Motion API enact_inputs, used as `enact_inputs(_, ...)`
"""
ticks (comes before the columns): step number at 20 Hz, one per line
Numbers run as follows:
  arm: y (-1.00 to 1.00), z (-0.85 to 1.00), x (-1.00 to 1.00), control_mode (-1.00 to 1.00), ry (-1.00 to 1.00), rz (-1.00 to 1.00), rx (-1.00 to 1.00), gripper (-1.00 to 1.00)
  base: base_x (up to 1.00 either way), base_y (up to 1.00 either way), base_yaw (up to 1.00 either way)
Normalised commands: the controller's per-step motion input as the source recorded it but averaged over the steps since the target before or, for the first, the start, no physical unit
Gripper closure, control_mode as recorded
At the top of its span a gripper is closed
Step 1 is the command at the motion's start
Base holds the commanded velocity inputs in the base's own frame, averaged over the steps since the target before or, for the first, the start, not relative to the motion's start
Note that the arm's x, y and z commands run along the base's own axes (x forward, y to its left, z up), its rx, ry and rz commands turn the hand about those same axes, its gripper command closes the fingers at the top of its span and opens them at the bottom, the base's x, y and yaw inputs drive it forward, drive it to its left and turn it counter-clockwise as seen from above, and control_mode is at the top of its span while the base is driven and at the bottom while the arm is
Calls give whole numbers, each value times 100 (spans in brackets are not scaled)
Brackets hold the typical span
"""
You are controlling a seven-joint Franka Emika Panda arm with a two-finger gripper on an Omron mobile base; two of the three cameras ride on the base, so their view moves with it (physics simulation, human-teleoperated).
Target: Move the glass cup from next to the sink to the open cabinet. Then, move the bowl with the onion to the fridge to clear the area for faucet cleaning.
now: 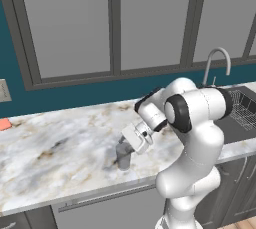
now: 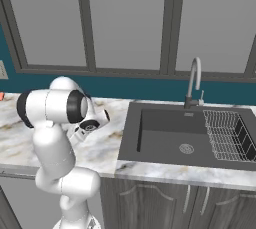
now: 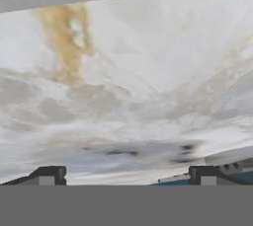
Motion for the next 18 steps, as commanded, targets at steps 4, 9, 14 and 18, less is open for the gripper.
enact_inputs(4,0,-41,21,-100,15,0,-5,-100,0,0,0)
enact_inputs(9,3,-33,-2,-100,9,1,-5,-100,0,0,0)
enact_inputs(14,1,-31,-14,-100,3,1,-6,-100,0,0,0)
enact_inputs(18,-26,-3,-37,-100,-19,0,-1,-100,0,0,0)
